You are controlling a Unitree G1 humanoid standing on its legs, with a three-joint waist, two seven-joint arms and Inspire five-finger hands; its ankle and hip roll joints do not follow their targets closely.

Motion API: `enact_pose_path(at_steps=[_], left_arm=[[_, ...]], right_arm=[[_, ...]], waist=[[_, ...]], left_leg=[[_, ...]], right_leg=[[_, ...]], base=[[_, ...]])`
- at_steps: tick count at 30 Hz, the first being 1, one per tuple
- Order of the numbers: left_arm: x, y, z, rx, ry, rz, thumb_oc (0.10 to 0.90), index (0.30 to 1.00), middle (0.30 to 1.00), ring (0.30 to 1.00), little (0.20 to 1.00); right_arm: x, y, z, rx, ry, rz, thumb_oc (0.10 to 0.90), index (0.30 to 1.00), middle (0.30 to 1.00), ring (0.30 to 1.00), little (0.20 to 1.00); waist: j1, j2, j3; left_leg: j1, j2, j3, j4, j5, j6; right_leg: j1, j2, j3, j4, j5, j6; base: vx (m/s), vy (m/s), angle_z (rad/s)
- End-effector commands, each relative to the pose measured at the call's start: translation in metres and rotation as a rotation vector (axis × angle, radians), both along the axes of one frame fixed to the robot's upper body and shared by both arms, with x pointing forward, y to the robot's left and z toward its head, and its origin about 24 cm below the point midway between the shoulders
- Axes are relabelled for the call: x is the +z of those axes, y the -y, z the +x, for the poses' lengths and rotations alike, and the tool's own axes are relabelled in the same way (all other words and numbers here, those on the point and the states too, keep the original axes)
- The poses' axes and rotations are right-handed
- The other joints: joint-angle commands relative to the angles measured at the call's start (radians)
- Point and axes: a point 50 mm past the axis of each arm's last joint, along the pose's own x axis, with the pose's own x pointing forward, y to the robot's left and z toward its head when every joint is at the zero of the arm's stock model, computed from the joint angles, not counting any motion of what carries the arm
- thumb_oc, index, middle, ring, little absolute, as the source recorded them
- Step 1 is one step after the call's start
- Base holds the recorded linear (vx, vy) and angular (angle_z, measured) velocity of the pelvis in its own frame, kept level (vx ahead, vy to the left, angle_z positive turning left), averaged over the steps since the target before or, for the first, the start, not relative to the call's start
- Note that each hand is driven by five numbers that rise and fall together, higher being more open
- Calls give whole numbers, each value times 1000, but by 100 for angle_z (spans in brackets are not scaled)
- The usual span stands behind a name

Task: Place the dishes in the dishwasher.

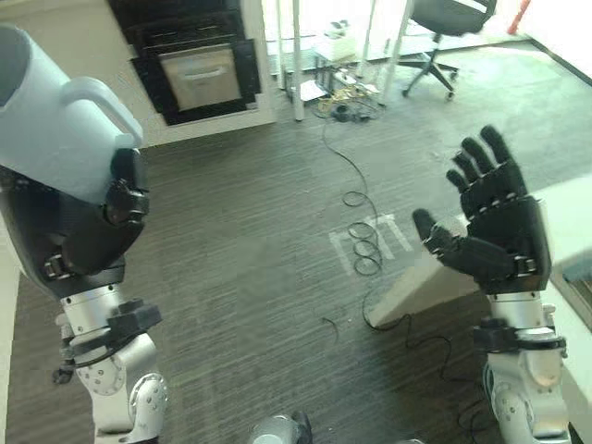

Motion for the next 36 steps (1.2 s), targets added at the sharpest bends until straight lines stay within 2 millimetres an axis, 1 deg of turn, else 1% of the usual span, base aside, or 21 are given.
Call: enact_pose_path(at_steps=[1,6,8,11,12,14,19,22,23,24,25,26,27,28,29,30,31,32,33,34,36], left_arm=[[34,14,-18,-77,175,185,400,300,300,300,300],[27,15,-20,-41,143,176,400,300,300,300,300],[23,14,-21,-27,112,186,400,300,300,300,300],[22,12,-23,-10,95,208,400,300,300,300,300],[9,28,-10,-24,9,265,400,300,300,300,300],[7,26,-15,-20,16,224,400,300,300,300,300],[5,27,-18,-32,15,213,400,300,300,300,300],[5,25,-20,-11,18,206,400,300,300,300,300],[6,24,-20,-9,24,198,400,300,300,300,300],[6,25,-19,-15,32,202,400,300,300,300,300],[6,26,-20,-18,36,211,400,300,300,300,300],[5,26,-21,-19,39,217,400,300,300,300,300],[4,25,-23,-22,36,217,400,300,300,300,300],[3,25,-23,-28,30,213,400,300,300,300,300],[2,24,-22,-39,21,209,400,300,300,300,300],[-1,24,-22,-44,5,209,400,300,300,300,300],[-2,24,-23,-42,0,209,400,300,300,300,300],[-4,23,-25,-38,-6,212,400,300,300,300,300],[-7,20,-28,-32,-13,212,400,300,300,300,300],[-8,19,-29,-32,-15,212,400,300,300,300,300],[-8,20,-30,-29,-11,226,400,300,300,300,300]], right_arm=[[38,20,-16,-62,232,-45,800,900,900,900,900],[40,16,-14,15,230,-61,800,900,900,900,900],[44,9,-12,41,245,-66,800,900,900,900,900],[45,6,-10,43,245,-69,800,900,900,900,900],[28,-6,-1,184,138,-98,800,900,900,900,900],[32,-9,0,217,142,-106,800,900,900,900,900],[32,-10,-1,187,133,-115,800,900,900,900,900],[32,-8,-3,179,132,-125,800,900,900,900,900],[35,-6,-4,172,143,-136,800,900,900,900,900],[38,-3,-5,163,156,-140,800,900,900,900,900],[37,-2,-5,158,157,-140,800,900,900,900,900],[37,-1,-5,161,161,-138,800,900,900,900,900],[36,0,-6,162,162,-142,800,900,900,900,900],[35,0,-6,159,159,-144,800,900,900,900,900],[34,-2,-4,152,152,-141,800,900,900,900,900],[31,-8,1,153,133,-126,800,900,900,900,900],[30,-9,1,154,128,-127,800,900,900,900,900],[26,-10,1,164,112,-128,800,900,900,900,900],[23,-9,-1,169,96,-130,800,900,900,900,900],[22,-9,-3,171,90,-126,800,900,900,900,900],[23,-8,-4,171,91,-119,800,900,900,900,900]], waist=[[-75,-54,-97],[-54,-66,-95],[-35,-65,-97],[-24,-61,-101],[-72,-66,-70],[-59,-63,-91],[-53,-58,-100],[-53,-62,-98],[-54,-71,-90],[-50,-101,-69],[-44,-112,-42],[-40,-113,-27],[-37,-116,-15],[-36,-110,-10],[-31,-109,-5],[-23,-90,-8],[-25,-74,-9],[-25,-38,-12],[-23,-19,-23],[-18,-11,-22],[-20,-6,-22]], left_leg=[[-58,59,-59,92,-79,-139],[-54,67,-35,92,-78,-137],[-45,75,-33,92,-78,-140],[-39,84,-38,92,-75,-144],[-52,12,-84,92,-75,-120],[-50,18,-70,92,-73,-121],[-53,43,-52,92,-54,-140],[-48,52,-41,92,-43,-150],[-39,44,-41,92,-30,-152],[-9,12,-40,92,37,-160],[-37,10,-53,191,79,-177],[-78,11,-65,282,90,-183],[-116,2,-73,341,93,-175],[-135,13,-69,336,100,-176],[-132,19,-62,278,103,-174],[-117,36,-41,92,108,-175],[-138,56,-42,92,87,-181],[-221,94,-66,92,97,-209],[-281,104,-115,92,131,-228],[-319,105,-156,92,162,-242],[-338,107,-162,92,158,-244]], right_leg=[[46,56,29,-210,36,69],[73,61,9,-210,4,68],[92,60,-11,-210,-9,63],[114,67,-23,-210,-27,52],[-3,144,138,-210,9,40],[4,168,139,-210,-9,19],[27,180,118,-210,-39,-8],[38,176,100,-210,-48,-18],[42,169,102,-210,-47,-25],[53,147,121,-210,-42,-40],[74,144,131,-210,-43,-53],[81,148,133,-210,-41,-63],[83,149,142,-210,-34,-68],[90,157,140,-210,-35,-68],[98,162,138,-210,-40,-63],[111,188,149,-210,-61,-49],[120,205,149,-210,-71,-46],[131,249,159,-210,-89,-43],[144,284,187,-210,-108,-49],[165,305,211,-210,-124,-57],[179,312,225,-210,-139,-64]], base=[[145,14,218],[27,-43,149],[20,-135,59],[39,-132,-1],[64,-149,3],[99,-181,-19],[74,-149,-10],[86,-150,13],[150,-300,36],[136,-338,45],[109,-317,55],[52,-207,36],[56,-129,36],[106,-83,25],[244,-14,7],[258,22,-8],[330,109,-15],[349,125,-1],[456,148,-11],[440,113,-30],[414,142,-62]])
